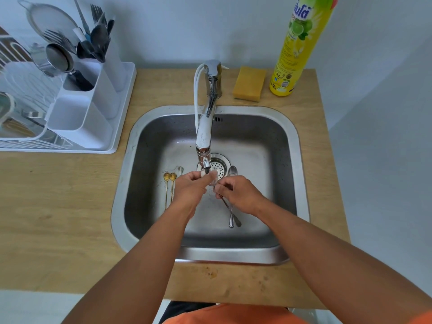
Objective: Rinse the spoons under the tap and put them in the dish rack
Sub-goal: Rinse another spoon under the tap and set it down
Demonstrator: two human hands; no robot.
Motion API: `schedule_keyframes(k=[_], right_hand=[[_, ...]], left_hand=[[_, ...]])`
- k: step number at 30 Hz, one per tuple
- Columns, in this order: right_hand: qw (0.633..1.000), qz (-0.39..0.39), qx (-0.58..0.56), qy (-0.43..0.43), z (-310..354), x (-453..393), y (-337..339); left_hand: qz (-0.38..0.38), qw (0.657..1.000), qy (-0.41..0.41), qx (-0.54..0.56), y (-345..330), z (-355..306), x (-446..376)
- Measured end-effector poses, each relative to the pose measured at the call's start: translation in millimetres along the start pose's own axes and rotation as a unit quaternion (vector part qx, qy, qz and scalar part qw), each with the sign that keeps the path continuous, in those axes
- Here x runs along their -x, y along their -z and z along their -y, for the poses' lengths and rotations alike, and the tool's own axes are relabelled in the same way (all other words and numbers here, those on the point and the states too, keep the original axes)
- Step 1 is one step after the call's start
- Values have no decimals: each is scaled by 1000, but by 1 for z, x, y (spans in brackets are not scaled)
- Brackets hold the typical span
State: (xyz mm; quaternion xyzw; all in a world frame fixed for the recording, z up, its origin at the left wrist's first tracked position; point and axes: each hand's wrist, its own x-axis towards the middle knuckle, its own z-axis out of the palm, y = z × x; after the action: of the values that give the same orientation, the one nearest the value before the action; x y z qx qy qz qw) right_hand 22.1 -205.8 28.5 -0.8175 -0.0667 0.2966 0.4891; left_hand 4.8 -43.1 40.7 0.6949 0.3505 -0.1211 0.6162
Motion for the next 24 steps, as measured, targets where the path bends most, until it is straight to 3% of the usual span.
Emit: schedule_keyframes(k=[4,10,14,18,24], right_hand=[[1000,-16,15,3,1,-1,-2],[999,-25,33,-14,-3,1,4],[998,-22,54,-21,-4,5,5],[998,-18,59,-21,-4,9,5],[998,-19,64,-12,-1,9,0]], left_hand=[[-37,999,31,4,1,-5,-3],[97,989,81,74,20,7,-8],[136,986,80,52,24,16,-7],[123,990,75,14,21,11,0],[28,995,92,39,8,3,2]])
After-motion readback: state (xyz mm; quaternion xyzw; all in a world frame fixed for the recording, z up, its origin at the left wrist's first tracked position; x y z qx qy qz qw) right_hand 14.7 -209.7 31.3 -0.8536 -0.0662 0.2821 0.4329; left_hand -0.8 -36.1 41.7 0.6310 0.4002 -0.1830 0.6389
